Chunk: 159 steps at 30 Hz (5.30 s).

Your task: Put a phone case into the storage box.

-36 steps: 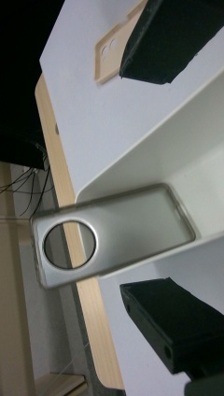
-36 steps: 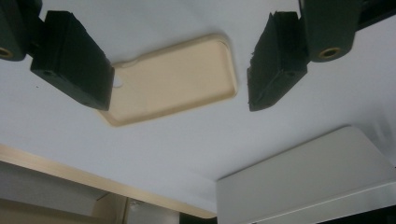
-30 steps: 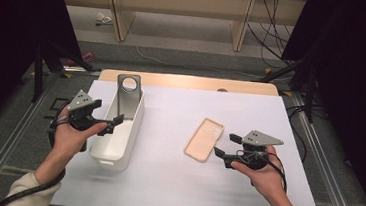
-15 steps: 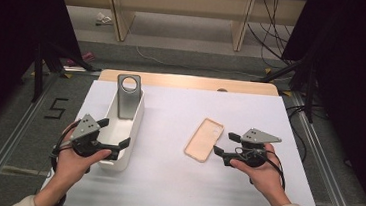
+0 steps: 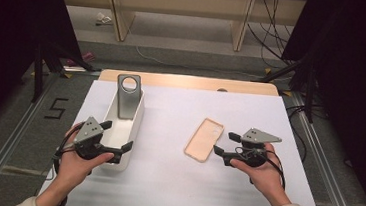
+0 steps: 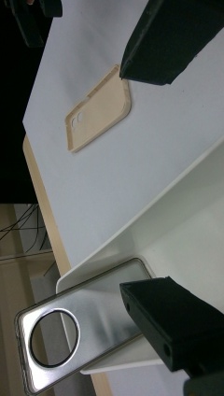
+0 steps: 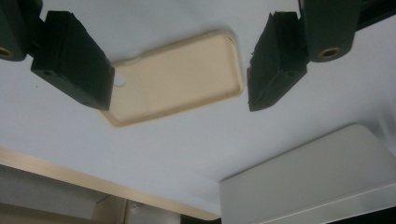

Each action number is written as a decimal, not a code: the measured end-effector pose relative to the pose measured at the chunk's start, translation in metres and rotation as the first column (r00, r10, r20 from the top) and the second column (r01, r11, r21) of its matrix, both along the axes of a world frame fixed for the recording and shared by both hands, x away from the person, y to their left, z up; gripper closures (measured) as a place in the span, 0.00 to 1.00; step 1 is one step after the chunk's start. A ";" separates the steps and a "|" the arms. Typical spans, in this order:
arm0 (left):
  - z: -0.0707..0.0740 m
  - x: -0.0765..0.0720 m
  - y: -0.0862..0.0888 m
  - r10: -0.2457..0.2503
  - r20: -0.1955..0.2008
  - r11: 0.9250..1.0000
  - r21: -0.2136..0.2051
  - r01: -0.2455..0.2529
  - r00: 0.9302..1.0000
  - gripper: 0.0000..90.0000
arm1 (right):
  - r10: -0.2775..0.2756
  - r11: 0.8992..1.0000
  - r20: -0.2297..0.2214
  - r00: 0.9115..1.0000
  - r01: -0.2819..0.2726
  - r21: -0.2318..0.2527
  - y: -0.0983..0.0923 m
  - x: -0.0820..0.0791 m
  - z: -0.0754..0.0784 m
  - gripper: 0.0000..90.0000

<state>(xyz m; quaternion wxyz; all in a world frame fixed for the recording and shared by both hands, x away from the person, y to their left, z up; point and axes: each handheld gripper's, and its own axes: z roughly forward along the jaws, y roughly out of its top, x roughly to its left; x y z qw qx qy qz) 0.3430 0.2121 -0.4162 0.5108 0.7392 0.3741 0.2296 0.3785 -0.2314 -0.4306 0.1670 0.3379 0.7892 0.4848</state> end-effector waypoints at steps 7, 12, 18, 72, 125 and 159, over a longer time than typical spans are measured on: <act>-0.002 0.001 -0.002 -0.008 -0.010 1.000 -0.002 0.008 1.000 0.00 | 0.008 1.000 -0.002 1.000 -0.008 -0.016 0.006 0.002 -0.001 0.35; -0.001 0.000 -0.002 -0.004 -0.006 1.000 0.002 0.004 1.000 0.01 | 0.036 0.999 -0.015 0.999 -0.036 -0.041 0.015 0.003 0.001 0.69; -0.001 -0.002 -0.002 0.002 -0.009 1.000 0.005 -0.002 1.000 0.02 | 0.057 0.993 -0.083 0.995 -0.065 -0.097 0.023 0.006 0.001 1.00; -0.002 -0.002 -0.003 -0.003 -0.008 1.000 0.005 0.003 1.000 0.03 | -0.073 0.866 -0.313 0.947 -0.095 -0.490 0.060 0.036 -0.027 1.00; -0.007 0.001 -0.003 -0.005 -0.009 0.999 0.052 0.006 1.000 0.04 | 0.136 0.771 -0.188 0.973 -0.223 -0.596 0.033 0.034 -0.006 0.37; -0.008 0.002 -0.004 -0.007 -0.013 0.999 0.046 0.007 1.000 0.04 | 0.326 0.463 -0.242 0.914 -0.377 -0.802 0.070 0.034 -0.019 0.31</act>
